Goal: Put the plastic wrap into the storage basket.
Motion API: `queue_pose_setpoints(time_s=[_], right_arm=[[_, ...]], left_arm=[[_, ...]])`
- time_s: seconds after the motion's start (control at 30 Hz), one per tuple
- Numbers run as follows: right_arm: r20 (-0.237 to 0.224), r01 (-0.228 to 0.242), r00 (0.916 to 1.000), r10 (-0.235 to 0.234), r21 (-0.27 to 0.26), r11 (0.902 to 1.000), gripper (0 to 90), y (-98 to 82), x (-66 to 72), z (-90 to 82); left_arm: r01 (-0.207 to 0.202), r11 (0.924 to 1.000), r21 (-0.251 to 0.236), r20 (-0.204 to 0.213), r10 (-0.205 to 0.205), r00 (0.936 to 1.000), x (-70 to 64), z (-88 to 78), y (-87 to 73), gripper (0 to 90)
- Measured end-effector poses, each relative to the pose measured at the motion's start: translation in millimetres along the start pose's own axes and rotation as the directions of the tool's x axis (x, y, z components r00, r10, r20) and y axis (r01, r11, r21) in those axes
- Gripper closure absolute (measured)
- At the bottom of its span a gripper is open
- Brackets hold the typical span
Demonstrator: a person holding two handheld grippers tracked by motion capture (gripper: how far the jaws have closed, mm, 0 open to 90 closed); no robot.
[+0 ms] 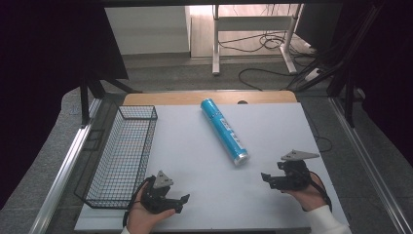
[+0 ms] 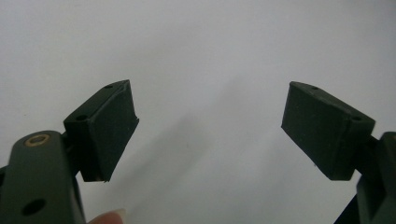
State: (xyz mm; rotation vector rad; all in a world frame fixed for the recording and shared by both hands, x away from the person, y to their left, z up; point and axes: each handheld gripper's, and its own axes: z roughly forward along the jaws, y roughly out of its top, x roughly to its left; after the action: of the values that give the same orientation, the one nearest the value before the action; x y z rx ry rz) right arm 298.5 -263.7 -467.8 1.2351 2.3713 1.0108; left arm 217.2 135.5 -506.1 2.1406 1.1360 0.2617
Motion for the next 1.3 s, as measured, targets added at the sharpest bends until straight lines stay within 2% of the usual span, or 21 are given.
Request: queue_pose_setpoints(time_s=[0.07,0.1,0.17,0.2,0.23,0.33,0.53,0.67,0.9,0.93,0.97,1.13,1.3], right_arm=[[-0.007,0.002,1.0,-0.002,0.003,1.0,23.1,11.6,0.6,3.9],[-0.007,0.002,1.0,-0.002,0.003,1.0,23.1,11.6,0.6,3.9],[-0.017,0.011,0.9998,-0.011,0.0,0.9999,22.8,31.5,4.5,9.4],[-0.017,0.011,0.9998,-0.011,0.0,0.9999,22.8,31.5,4.5,9.4],[-0.02,0.028,0.9994,-0.028,0.006,0.9996,22.7,45.3,7.0,15.3],[-0.023,0.039,0.999,-0.039,0.025,0.9989,22.5,63.8,8.5,26.8],[-0.037,0.048,0.9983,-0.045,0.072,0.9963,21.9,101.4,8.1,59.0],[-0.055,0.036,0.998,-0.031,0.081,0.996,21.7,122.3,6.8,77.2],[-0.06,0.037,0.9977,-0.031,0.103,0.994,22.0,144.0,8.4,99.4],[-0.056,0.046,0.9976,-0.039,0.125,0.9911,22.0,150.1,9.4,107.0],[-0.056,0.046,0.9976,-0.039,0.125,0.9911,22.0,150.1,9.4,107.0],[-0.032,0.047,0.9986,-0.043,0.171,0.9841,22.1,167.6,10.0,128.8],[-0.012,0.046,0.999,-0.044,0.213,0.976,22.1,174.9,10.4,144.4]], left_arm=[[-0.001,1.0,-0.001,0.003,0.001,1.0,-0.5,0.2,0.0,17.5],[-0.001,1.0,-0.001,0.003,0.001,1.0,-0.5,0.2,0.0,17.5],[0.0,1.0,-0.004,0.005,0.0,1.0,-1.1,-0.2,0.2,17.6],[0.0,1.0,-0.004,0.005,0.0,1.0,-1.1,-0.2,0.2,17.5],[-0.001,1.0,-0.005,0.005,0.001,1.0,-1.0,-0.4,0.2,17.5],[-0.001,1.0,-0.003,0.003,0.001,1.0,-0.4,-0.2,-0.4,17.6],[0.0,1.0,-0.006,0.002,0.001,1.0,0.3,-0.4,-1.1,17.5],[-0.002,1.0,-0.005,0.004,0.002,1.0,0.4,-0.1,-1.6,17.6],[-0.002,1.0,-0.005,-0.001,0.002,1.0,1.2,-0.3,-2.0,17.5],[-0.003,1.0,-0.005,-0.002,0.003,1.0,1.1,-0.4,-2.0,17.5],[-0.002,1.0,-0.007,-0.001,0.002,1.0,0.9,-0.3,-2.1,17.5],[-0.002,1.0,-0.006,0.0,0.002,1.0,0.4,-0.2,-2.1,17.5],[-0.003,1.0,-0.006,-0.002,0.003,1.0,0.9,-0.5,-2.4,17.5]])
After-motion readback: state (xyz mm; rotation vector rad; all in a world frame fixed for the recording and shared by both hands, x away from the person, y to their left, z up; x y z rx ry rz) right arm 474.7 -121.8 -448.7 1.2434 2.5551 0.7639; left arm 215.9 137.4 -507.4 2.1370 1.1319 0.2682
